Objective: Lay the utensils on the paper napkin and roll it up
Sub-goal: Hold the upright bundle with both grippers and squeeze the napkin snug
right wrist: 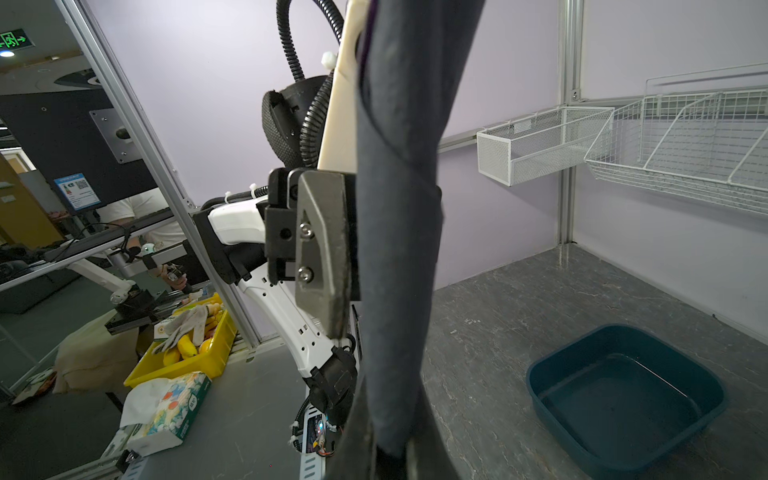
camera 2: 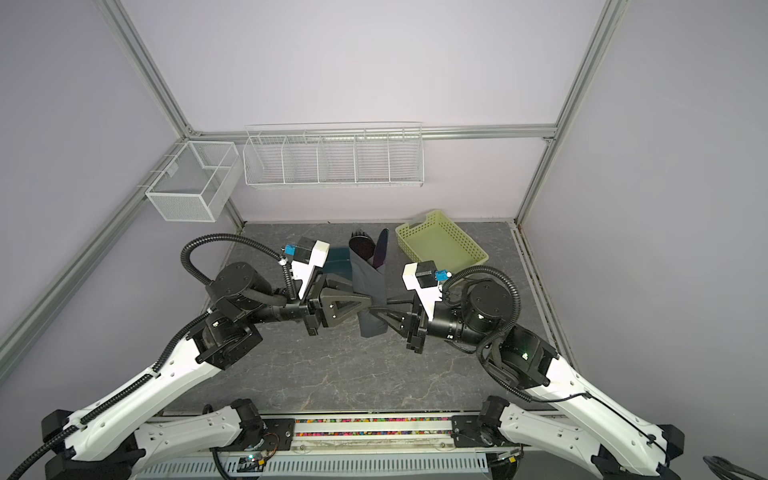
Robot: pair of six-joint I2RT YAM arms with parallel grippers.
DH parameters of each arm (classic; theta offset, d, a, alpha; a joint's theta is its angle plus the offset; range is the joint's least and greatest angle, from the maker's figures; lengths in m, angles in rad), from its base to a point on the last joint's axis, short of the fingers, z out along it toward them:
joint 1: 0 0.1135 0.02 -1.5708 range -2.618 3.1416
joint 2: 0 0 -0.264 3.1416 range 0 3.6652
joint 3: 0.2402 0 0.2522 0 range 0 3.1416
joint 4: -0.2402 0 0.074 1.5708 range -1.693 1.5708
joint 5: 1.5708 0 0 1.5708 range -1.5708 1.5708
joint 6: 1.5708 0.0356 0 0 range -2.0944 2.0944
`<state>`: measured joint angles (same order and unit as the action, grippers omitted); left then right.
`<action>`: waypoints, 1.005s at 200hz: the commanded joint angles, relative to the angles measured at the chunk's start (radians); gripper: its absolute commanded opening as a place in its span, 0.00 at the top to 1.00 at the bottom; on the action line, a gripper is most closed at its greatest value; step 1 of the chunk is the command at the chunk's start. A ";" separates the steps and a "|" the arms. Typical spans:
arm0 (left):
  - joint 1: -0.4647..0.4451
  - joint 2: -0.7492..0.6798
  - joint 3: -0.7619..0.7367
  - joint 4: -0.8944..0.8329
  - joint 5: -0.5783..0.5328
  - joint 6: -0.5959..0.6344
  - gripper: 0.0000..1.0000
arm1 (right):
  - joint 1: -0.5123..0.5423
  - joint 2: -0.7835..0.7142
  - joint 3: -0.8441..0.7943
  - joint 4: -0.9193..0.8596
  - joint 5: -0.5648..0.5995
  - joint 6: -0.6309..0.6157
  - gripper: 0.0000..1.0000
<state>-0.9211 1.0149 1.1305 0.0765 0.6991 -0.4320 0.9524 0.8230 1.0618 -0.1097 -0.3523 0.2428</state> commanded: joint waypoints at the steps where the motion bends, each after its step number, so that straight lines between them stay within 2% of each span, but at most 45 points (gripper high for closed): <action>1: -0.001 -0.022 0.033 -0.026 -0.019 0.029 0.76 | -0.003 -0.023 -0.002 0.041 0.029 -0.026 0.94; 32: -0.002 -0.026 0.035 -0.032 -0.029 0.036 0.80 | -0.004 -0.024 -0.002 0.041 0.027 -0.027 0.94; 73: -0.001 -0.023 0.041 -0.035 -0.026 0.051 0.98 | -0.003 -0.021 0.005 0.044 0.017 -0.021 0.93; 97: -0.001 -0.021 0.041 -0.034 -0.017 0.053 1.00 | -0.003 -0.017 0.015 0.063 0.007 0.001 0.73; 116: -0.002 -0.017 0.041 -0.026 -0.004 0.050 1.00 | -0.002 -0.008 0.029 0.076 -0.003 0.015 0.66; 201: -0.002 -0.022 0.037 -0.020 -0.010 0.052 1.00 | -0.004 -0.013 0.043 0.087 0.018 0.024 0.69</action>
<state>-0.9211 1.0061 1.1351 0.0235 0.6811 -0.3981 0.9508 0.8211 1.0817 -0.0643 -0.3386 0.2623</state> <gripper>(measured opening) 0.048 0.320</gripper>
